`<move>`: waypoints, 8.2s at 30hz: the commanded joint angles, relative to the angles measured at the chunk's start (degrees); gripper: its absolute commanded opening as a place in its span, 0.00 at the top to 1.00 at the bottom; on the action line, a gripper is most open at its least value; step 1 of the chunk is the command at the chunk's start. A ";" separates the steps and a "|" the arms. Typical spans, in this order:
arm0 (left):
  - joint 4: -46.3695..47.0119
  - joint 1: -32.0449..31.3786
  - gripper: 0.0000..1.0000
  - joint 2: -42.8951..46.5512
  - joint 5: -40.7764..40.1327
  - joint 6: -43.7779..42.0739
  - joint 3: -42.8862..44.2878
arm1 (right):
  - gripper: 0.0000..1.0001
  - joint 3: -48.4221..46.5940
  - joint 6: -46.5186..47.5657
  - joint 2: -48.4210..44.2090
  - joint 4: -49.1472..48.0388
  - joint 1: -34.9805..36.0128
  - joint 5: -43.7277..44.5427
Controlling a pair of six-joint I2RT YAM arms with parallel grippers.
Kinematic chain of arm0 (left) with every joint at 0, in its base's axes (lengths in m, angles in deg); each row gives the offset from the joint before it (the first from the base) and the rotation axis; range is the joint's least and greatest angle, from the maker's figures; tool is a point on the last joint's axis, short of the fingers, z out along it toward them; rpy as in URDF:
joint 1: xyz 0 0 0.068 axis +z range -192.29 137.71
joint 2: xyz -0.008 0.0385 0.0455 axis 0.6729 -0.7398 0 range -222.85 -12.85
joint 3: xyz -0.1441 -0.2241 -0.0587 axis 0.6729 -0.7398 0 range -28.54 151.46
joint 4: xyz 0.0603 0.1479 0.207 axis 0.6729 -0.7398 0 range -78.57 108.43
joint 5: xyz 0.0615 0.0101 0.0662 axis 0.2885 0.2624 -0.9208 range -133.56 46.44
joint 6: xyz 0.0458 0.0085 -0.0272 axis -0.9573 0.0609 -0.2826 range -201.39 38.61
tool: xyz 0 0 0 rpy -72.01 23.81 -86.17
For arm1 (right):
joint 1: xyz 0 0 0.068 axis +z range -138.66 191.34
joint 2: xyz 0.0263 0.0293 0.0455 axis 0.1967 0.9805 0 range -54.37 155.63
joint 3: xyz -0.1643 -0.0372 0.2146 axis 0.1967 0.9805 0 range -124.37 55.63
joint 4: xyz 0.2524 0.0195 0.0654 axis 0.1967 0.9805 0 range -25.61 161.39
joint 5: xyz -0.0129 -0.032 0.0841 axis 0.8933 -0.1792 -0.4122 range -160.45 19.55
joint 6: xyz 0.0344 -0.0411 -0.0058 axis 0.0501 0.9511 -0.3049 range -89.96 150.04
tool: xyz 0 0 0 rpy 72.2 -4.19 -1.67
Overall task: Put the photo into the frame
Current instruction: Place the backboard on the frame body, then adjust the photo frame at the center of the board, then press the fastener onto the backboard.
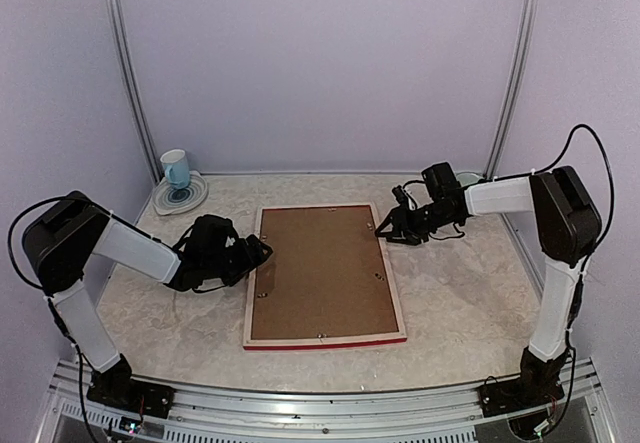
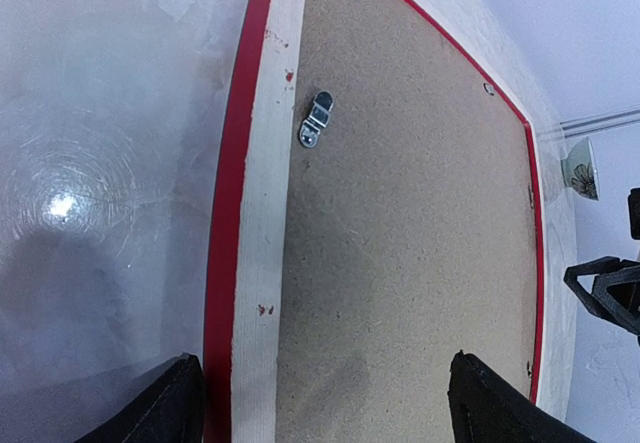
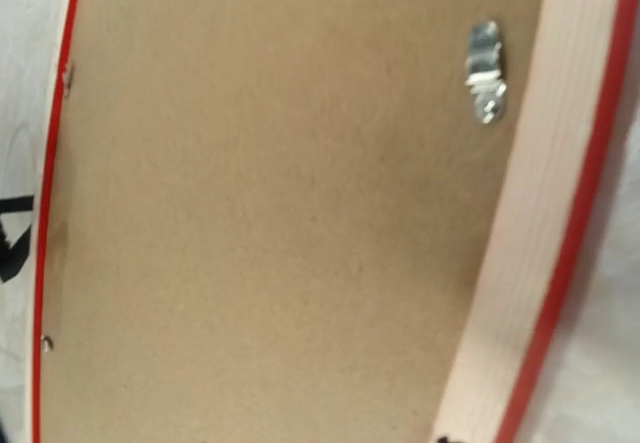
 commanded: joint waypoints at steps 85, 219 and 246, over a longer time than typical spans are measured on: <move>-18.26 7.00 0.01 -5.74 -13.36 -17.50 20.08 | 0.01 -5.26 7.12 1.23 -1.07 -2.90 22.16; -34.90 -2.18 0.28 -17.64 -15.25 -20.55 34.06 | 0.01 13.49 5.70 -12.85 -8.08 -2.91 18.56; -38.02 -2.54 0.25 -15.26 -18.62 -21.86 35.86 | 0.01 13.56 5.75 -13.01 -8.07 -2.87 18.16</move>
